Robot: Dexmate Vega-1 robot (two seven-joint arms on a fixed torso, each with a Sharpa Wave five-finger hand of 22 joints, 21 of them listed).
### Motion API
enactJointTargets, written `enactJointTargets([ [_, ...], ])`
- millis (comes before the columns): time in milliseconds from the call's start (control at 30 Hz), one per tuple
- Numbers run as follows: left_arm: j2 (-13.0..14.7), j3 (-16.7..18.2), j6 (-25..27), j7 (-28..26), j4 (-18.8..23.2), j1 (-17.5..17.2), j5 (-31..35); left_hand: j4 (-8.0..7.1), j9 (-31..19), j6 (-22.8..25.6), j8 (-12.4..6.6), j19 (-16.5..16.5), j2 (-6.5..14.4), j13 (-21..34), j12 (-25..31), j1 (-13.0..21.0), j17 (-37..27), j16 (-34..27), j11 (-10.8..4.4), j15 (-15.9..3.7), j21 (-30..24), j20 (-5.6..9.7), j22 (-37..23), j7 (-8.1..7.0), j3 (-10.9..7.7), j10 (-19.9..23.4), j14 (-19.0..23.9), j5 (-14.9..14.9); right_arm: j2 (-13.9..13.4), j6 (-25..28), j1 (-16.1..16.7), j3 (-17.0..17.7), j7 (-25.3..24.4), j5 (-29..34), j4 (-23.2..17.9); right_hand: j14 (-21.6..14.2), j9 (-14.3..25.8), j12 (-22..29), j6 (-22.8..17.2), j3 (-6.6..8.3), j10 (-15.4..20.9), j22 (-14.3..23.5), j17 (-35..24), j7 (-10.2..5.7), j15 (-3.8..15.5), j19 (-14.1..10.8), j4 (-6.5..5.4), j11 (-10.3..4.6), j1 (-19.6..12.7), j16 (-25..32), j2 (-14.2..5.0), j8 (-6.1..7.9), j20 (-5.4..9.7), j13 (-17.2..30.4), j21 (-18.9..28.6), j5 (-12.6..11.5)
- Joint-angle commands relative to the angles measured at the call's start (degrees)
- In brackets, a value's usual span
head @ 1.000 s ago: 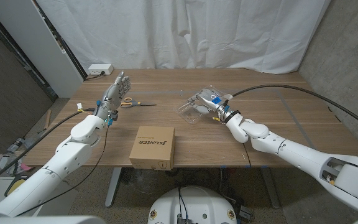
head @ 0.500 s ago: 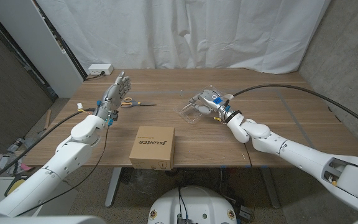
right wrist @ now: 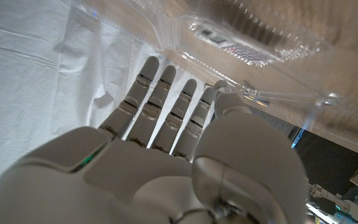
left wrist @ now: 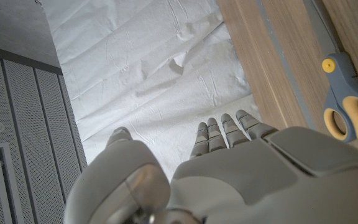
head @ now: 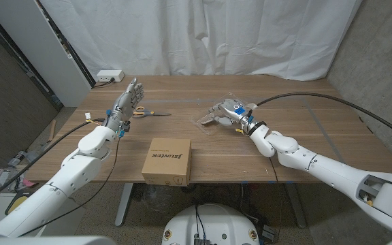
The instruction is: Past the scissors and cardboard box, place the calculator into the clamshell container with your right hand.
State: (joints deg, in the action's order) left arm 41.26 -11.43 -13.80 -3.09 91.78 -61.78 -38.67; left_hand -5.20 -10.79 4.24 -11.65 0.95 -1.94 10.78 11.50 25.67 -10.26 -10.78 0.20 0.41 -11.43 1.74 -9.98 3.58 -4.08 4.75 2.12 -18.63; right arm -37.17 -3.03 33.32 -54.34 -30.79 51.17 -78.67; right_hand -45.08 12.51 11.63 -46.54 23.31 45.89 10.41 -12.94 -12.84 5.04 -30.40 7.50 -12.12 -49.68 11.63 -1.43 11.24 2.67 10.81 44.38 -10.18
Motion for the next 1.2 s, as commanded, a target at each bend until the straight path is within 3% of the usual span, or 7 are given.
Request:
enactJointTargets([
  [33, -0.4, -0.1, -0.4, -0.4, 0.6, -0.6, 0.1, -0.11, -0.2, 0.4, 0.08, -0.1, 0.5, 0.3, 0.2, 0.3, -0.2, 0.0, 0.04, 0.36, 0.0, 0.35, -0.2, -0.23, 0.5, 0.0, -0.2, 0.0, -1.7, 0.1, 1.2, 1.1, 1.7, -0.1, -2.6, 0.8, 0.0, -0.2, 1.3, -0.74, -1.1, 0.0, -0.4, 0.05, 6.26, 0.9, -0.32, -0.03, 1.1, -0.1, 0.57, -0.17, 6.82, 0.1, -0.7, -0.3],
  [267, -0.7, -0.3, -0.7, -0.2, 0.5, -0.8, 0.1, -0.11, -0.2, 0.4, 0.09, -0.1, 0.5, 0.3, 0.2, 0.3, -0.2, 0.0, -0.06, 0.33, 0.0, 0.33, -0.2, -0.27, 0.57, 0.0, -0.2, 0.0, -2.6, -0.2, 2.2, 2.2, 1.9, -0.4, -4.3, 2.6, 0.0, 0.1, 3.2, -2.5, -2.5, 0.0, -0.6, 0.09, 5.86, 1.7, -1.96, 0.17, 5.1, -0.1, 1.52, -0.16, 6.13, 0.2, -1.6, -0.5],
  [300, -0.7, -0.3, -0.7, -0.1, 0.5, -0.8, 0.1, -0.11, -0.2, 0.4, 0.1, -0.1, 0.5, 0.3, 0.2, 0.3, -0.2, 0.0, -0.07, 0.34, 0.0, 0.36, -0.2, -0.22, 0.58, 0.0, -0.2, 0.0, -2.7, -0.4, 2.5, 2.5, 1.7, -0.7, -4.7, 2.6, 0.0, 0.2, 3.3, -2.97, -2.6, 0.1, -0.6, 0.12, 5.84, 1.7, -2.9, 0.33, 6.7, 0.0, 1.24, -0.09, 6.1, 0.2, -1.7, -0.5],
  [600, -0.3, -0.1, -0.5, -0.4, 1.1, -1.3, 0.1, -0.1, -0.2, 0.4, 0.09, -0.1, 0.6, 0.3, 0.2, 0.4, -0.2, 0.0, -0.09, 0.32, 0.0, 0.34, -0.2, -0.2, 0.66, -0.1, -0.2, 0.0, -2.6, -0.7, 4.0, 4.7, 1.8, -2.9, -6.9, 3.6, 0.1, 0.5, 4.6, -3.27, -2.4, 0.1, -0.7, 0.12, 5.22, 2.1, -4.06, 0.51, 8.7, -0.1, 0.3, -0.27, 5.96, 0.2, -2.1, -0.6],
  [800, -0.2, 0.1, -0.6, -0.4, 1.4, -1.6, 0.1, -0.09, -0.2, 0.4, 0.1, -0.1, 0.6, 0.3, 0.2, 0.4, -0.2, 0.0, -0.04, 0.26, 0.0, 0.31, -0.2, -0.2, 0.71, -0.1, -0.2, 0.0, -2.2, -2.4, 4.9, 6.8, 4.8, -8.1, -8.5, 4.8, 0.1, 0.3, 5.8, -3.46, -3.4, 0.1, -0.6, 0.53, 5.15, 2.3, -4.62, 1.81, 10.0, -0.3, -0.15, -0.38, 6.14, 0.2, -2.5, -0.6],
  [1200, 0.3, 0.4, -0.5, -0.2, 1.5, -1.6, 0.1, -0.09, -0.2, 0.4, 0.1, -0.1, 0.7, 0.3, 0.2, 0.5, -0.2, 0.0, -0.02, 0.24, 0.0, 0.28, -0.2, -0.13, 0.84, 0.0, -0.2, 0.0, -1.4, -6.2, 8.4, 11.8, 8.8, -19.8, -11.8, 8.3, 0.0, -0.1, 9.5, -3.55, -6.2, 0.0, -0.2, 4.48, 4.57, 3.1, -4.93, 5.99, 11.6, -0.7, -0.8, -0.6, 6.82, 0.2, -3.7, -0.5],
])
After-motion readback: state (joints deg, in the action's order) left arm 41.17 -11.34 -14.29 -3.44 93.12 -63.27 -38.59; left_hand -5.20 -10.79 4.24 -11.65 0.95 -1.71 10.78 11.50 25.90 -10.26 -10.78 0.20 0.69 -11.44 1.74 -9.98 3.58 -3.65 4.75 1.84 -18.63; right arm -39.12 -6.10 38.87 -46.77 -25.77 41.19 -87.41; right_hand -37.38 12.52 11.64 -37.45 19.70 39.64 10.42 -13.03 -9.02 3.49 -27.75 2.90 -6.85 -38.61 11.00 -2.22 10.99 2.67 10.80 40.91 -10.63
